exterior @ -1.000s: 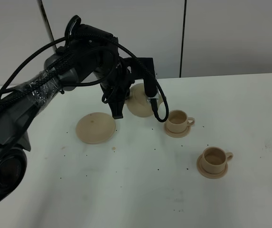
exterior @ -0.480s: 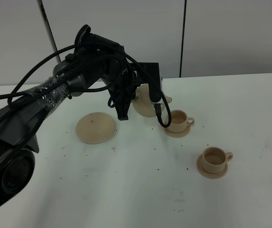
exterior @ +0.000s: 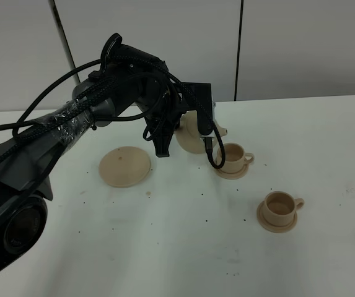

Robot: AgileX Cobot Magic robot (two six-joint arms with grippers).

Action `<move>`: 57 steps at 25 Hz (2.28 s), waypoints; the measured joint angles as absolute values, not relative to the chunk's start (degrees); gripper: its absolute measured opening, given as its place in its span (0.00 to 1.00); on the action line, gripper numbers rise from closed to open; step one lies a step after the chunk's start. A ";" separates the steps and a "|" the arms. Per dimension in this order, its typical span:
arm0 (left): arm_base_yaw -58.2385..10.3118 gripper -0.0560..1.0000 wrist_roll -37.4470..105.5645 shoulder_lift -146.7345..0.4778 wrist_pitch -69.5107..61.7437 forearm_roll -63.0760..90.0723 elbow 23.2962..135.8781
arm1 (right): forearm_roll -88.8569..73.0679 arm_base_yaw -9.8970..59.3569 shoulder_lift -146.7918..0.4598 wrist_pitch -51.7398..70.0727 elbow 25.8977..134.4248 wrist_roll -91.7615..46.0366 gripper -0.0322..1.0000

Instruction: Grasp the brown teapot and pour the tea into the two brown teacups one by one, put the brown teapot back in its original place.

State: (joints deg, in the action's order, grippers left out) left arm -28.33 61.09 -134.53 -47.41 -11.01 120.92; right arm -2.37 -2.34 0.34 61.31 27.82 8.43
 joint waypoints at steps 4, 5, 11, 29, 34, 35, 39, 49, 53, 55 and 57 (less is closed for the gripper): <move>-28.33 0.21 61.09 -134.53 -47.67 -11.01 120.92 | -2.37 -2.34 0.34 61.31 27.82 8.43 0.40; -28.33 0.21 61.10 -134.53 -47.67 -11.01 120.92 | -2.37 -2.34 0.34 61.31 27.82 8.43 0.40; -28.33 0.21 61.55 -134.53 -47.45 -11.01 120.92 | -2.37 -2.34 0.34 61.31 27.82 8.43 0.40; -29.66 0.21 65.75 -134.53 -44.49 -16.14 120.92 | -2.37 -2.34 0.34 61.31 27.82 8.49 0.40; -30.42 0.21 66.49 -134.53 -43.89 -17.47 120.92 | -2.37 -2.34 0.34 61.31 27.82 8.49 0.40; -30.49 0.21 66.53 -134.53 -44.10 -18.07 120.92 | -2.37 -2.34 0.34 61.31 27.82 8.49 0.40; -30.86 0.21 66.98 -134.53 -44.41 -19.75 120.92 | -2.37 -2.34 0.34 61.31 27.82 8.49 0.40; -31.65 0.21 68.55 -134.53 -44.36 -20.60 120.92 | -2.37 -2.34 0.34 61.31 27.82 8.49 0.40; -31.65 0.21 68.94 -134.53 -44.42 -21.16 120.92 | -2.37 -2.34 0.34 61.31 27.82 8.49 0.40; -31.65 0.21 69.05 -134.53 -44.42 -21.84 120.92 | -2.37 -2.34 0.34 61.31 27.82 8.49 0.40; -31.65 0.21 69.11 -134.53 -44.42 -22.67 120.92 | -2.37 -2.34 0.34 61.31 27.82 8.49 0.40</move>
